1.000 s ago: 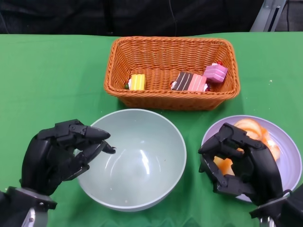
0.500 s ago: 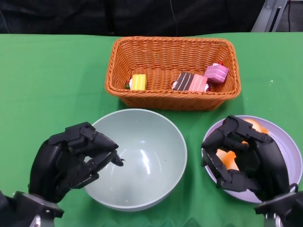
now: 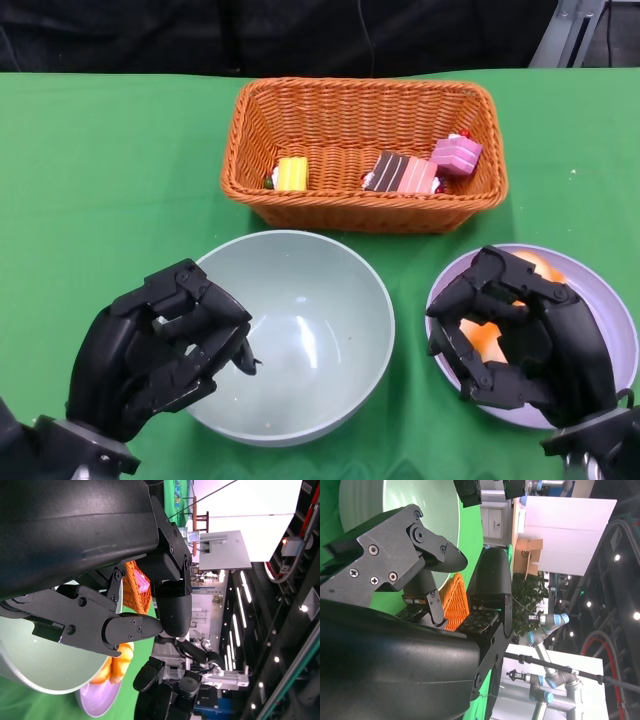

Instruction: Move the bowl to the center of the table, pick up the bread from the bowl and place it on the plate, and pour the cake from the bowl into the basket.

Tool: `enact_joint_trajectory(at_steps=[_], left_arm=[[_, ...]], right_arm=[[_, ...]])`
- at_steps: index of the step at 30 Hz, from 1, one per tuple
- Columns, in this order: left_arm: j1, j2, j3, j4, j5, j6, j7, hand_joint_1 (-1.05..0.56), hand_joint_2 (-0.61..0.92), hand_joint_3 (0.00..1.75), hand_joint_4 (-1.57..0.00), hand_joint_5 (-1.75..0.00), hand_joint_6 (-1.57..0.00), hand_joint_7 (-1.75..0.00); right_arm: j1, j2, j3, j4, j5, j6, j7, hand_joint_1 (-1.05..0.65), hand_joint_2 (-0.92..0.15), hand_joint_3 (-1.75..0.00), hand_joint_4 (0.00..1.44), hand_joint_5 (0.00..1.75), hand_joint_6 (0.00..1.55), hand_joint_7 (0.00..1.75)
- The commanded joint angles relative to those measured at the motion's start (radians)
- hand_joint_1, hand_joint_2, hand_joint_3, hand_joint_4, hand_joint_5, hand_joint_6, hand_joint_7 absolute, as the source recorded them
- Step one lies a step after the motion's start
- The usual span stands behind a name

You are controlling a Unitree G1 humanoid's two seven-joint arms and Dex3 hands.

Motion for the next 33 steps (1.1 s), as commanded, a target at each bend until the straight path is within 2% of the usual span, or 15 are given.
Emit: enact_joint_trajectory(at_steps=[1, 10, 15, 33], left_arm=[[0.006, 0.01, 0.015, -0.01, 0.008, 0.007, -0.021, -0.14, 0.84, 0.58, -0.74, -1.65, -0.79, -1.29], [0.001, -0.002, 0.028, 0.002, 0.014, 0.008, -0.045, -0.14, 0.8, 0.66, -0.75, -1.62, -0.81, -1.26], [0.0, -0.005, 0.03, 0.004, 0.014, 0.016, -0.051, -0.15, 0.82, 0.6, -0.76, -1.6, -0.82, -1.24], [0.004, -0.014, 0.042, 0.001, 0.016, 0.021, -0.071, -0.13, 0.85, 0.58, -0.77, -1.59, -0.83, -1.22]], right_arm=[[0.011, -0.01, 0.003, -0.025, 0.016, 0.008, 0.005, -0.04, -0.5, -1.1, 0.75, 1.61, 0.68, 1.24], [0.009, -0.009, 0.004, -0.022, 0.022, 0.005, 0.01, -0.07, -0.49, -1.09, 0.74, 1.62, 0.68, 1.25], [0.01, -0.011, 0.004, -0.025, 0.017, 0.006, 0.004, -0.06, -0.49, -1.11, 0.75, 1.62, 0.68, 1.24], [0.016, -0.011, 0.009, -0.029, 0.019, 0.0, 0.004, -0.07, -0.48, -1.11, 0.74, 1.62, 0.68, 1.24]])
